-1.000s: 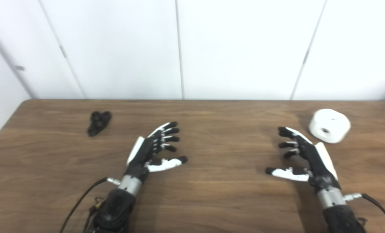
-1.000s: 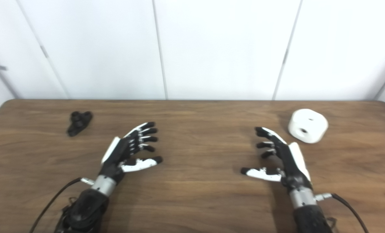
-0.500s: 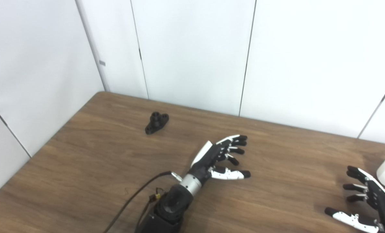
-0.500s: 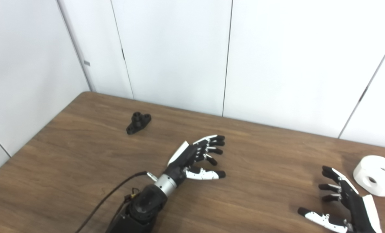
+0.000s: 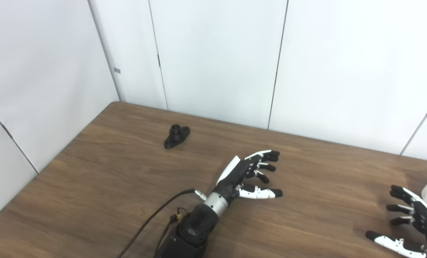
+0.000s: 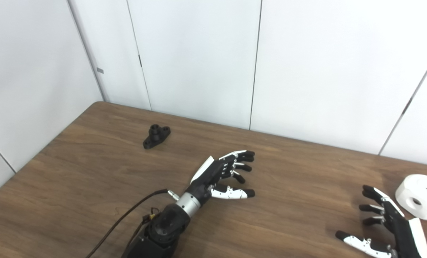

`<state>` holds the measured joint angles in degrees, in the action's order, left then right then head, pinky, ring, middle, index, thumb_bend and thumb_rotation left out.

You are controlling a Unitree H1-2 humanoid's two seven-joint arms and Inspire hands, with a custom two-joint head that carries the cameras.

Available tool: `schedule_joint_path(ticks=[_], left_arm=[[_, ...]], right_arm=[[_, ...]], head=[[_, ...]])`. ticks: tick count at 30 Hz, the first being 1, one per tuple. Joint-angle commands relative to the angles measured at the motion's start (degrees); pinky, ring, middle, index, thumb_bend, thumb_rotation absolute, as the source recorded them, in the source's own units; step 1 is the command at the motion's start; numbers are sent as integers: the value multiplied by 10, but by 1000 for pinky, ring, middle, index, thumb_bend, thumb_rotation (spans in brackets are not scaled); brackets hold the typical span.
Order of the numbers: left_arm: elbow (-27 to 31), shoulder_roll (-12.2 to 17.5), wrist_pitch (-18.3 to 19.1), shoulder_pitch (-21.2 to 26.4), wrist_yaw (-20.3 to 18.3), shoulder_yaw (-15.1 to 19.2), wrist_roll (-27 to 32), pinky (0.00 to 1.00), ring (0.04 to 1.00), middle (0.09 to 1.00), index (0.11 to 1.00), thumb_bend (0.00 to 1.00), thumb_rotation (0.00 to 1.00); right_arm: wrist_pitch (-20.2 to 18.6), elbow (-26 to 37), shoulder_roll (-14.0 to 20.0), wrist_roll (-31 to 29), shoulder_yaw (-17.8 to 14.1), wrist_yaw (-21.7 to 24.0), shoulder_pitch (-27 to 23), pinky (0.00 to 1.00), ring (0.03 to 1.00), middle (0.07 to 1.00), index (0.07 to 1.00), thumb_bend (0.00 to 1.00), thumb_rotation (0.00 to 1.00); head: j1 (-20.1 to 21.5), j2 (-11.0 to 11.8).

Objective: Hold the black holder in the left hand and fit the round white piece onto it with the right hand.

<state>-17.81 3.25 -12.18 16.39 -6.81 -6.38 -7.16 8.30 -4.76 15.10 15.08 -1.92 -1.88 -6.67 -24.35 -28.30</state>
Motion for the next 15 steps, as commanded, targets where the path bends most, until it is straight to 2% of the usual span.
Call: schedule_joint_path(ticks=[1,4,8,12,15], left_arm=[[-29,-9,-18,-22,11,-5,-1,580,768,846,835,767,24],[-16,-5,-14,-22,20,1,-7,579,764,843,817,751,39],[20,9,6,-18,31,18,-12,574,696,779,738,707,1],[59,48,9,-11,24,27,-24,569,656,712,687,694,0],[79,75,2,-8,26,27,-48,523,621,666,664,701,0]], right_arm=[[0,5,16,-1,-10,-3,-6,545,702,824,819,796,93],[1,4,15,1,-10,-4,-7,543,692,816,815,802,106],[6,-7,14,2,-9,-7,-13,546,689,807,806,808,107],[3,-13,14,5,-9,-9,-17,550,694,812,804,812,112],[9,-19,15,2,-10,-10,-20,545,688,808,800,818,106]], head=[[0,-1],[3,-2],[-1,-2],[-3,-1],[-4,0]])
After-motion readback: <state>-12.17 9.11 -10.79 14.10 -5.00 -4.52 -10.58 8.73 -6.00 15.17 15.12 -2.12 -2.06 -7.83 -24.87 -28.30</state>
